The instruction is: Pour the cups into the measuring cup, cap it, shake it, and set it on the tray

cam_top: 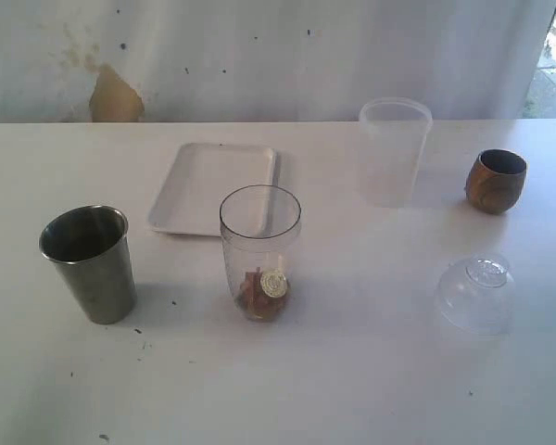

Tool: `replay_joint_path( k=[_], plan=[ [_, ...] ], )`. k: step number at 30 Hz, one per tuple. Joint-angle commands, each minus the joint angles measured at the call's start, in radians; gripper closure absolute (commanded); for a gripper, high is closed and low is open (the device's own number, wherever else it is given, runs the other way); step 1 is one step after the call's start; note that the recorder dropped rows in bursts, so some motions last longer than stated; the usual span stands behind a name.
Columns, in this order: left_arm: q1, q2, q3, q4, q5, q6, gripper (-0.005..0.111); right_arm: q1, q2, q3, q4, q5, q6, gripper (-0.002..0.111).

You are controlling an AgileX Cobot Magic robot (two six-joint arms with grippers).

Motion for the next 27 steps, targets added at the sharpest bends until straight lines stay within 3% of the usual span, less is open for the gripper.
replay_joint_path(
  k=[1,12,27],
  plan=[
    [-0.001,-0.006,0.004,0.003,-0.013,0.000,0.107,0.001,-0.129,0.008,0.009,0.057,0.001,0.108],
    [-0.001,-0.006,0.004,0.003,-0.013,0.000,0.107,0.001,-0.304,0.027,0.082,0.162,0.001,0.108],
    [-0.001,-0.006,0.004,0.003,-0.013,0.000,0.107,0.001,-0.342,0.027,0.082,0.198,0.001,0.108]
  ],
)
